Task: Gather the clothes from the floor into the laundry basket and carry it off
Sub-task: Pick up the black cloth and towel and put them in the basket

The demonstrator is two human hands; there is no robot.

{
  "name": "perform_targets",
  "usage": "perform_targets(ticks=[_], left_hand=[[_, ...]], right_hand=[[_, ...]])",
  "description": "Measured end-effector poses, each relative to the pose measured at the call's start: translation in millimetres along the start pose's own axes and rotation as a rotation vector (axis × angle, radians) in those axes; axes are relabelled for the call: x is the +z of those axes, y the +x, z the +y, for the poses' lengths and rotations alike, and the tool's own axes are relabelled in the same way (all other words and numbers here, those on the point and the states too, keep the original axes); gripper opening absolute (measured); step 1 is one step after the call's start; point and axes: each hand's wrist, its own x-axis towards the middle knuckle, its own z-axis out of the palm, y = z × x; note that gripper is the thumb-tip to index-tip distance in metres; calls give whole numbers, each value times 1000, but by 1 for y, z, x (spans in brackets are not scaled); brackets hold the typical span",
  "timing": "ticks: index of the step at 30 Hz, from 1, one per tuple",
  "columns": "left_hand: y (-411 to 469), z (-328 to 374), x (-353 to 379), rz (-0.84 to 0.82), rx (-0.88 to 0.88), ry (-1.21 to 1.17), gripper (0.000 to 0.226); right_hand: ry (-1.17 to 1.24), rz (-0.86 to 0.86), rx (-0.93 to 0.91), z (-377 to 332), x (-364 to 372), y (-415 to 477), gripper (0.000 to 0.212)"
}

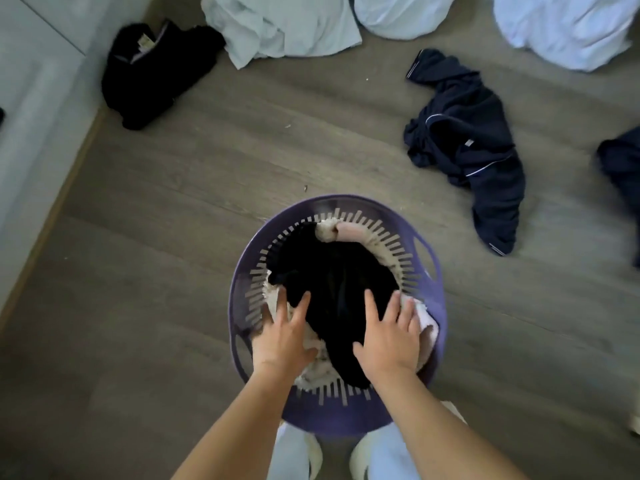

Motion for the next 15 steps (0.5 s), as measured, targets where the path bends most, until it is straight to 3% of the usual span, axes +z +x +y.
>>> perform_targets(ticks=[3, 5, 8, 12, 15], left_hand=[[-14, 2, -1, -70, -53, -28, 83], [-16, 3, 1, -139, -104, -40, 57], [-12, 5, 15, -213, -110, 7, 34], [-2, 3, 40, -229, 51, 49, 53], [8, -4, 59, -274, 62, 126, 67]], right_hand=[[-72, -43, 153, 5, -2, -14, 94], [40, -127, 211, 8, -1, -13, 90], [254, -218, 61, 11, 16, -8, 77], [298, -285, -133, 8, 39, 2, 79], [288, -368, -225, -5, 60, 12, 80]])
